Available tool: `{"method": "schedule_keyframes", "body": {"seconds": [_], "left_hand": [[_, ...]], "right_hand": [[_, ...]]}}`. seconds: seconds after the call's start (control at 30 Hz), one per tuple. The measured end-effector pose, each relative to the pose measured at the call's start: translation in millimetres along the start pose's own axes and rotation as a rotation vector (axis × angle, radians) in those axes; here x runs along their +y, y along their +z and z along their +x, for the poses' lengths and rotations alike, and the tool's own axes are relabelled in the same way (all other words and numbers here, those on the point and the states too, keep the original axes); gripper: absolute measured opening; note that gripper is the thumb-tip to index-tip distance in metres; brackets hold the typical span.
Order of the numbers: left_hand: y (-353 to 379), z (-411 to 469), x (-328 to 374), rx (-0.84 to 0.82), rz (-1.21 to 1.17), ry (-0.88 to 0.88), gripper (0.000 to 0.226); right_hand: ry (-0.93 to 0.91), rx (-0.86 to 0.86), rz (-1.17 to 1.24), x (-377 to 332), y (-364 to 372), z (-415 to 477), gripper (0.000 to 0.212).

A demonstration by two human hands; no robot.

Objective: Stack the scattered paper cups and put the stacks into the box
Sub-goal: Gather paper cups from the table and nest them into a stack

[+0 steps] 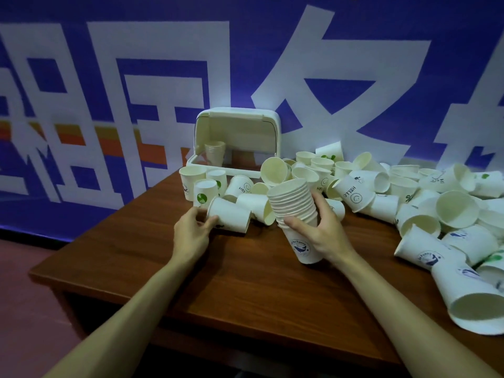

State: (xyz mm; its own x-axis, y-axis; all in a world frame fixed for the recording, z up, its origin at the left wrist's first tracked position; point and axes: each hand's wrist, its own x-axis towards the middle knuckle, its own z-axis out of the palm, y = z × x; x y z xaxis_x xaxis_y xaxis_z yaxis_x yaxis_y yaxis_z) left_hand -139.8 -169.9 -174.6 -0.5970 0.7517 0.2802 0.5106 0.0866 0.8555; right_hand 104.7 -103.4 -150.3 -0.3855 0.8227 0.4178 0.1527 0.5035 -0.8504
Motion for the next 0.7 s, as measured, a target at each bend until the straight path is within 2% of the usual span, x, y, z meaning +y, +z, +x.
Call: {"method": "schedule_keyframes", "body": {"seconds": [0.13, 0.23, 0.3, 0.5, 0.63, 0.7], "left_hand": [[-6, -7, 22, 0.126, -0.153, 0.147, 0.012], [-12, -10, 56, 0.160, -0.246, 0.315, 0.012], [-12, -10, 76, 0.124, -0.218, 0.434, 0.017], [11, -7, 97, -0.086, 0.084, 0.750, 0.024], [34, -14, 89, -0.220, 0.131, 0.819, 0.030], [39, -13, 86, -0.297, 0.047, 0.757, 0.034]], "right_hand": [[-0.027, -0.022, -0.024, 6, 0, -5, 0.080], [-0.077, -0.012, -0.041, 7, -2, -7, 0.080], [-0.110, -0.027, -0.088, 6, -5, -7, 0.079], [-0.137, -0.006, -0.161, 7, -18, -10, 0.083], [-0.086, 0.013, -0.145, 11, -20, -6, 0.080], [-0.076, 0.008, -0.169, 10, -25, -2, 0.081]]}}
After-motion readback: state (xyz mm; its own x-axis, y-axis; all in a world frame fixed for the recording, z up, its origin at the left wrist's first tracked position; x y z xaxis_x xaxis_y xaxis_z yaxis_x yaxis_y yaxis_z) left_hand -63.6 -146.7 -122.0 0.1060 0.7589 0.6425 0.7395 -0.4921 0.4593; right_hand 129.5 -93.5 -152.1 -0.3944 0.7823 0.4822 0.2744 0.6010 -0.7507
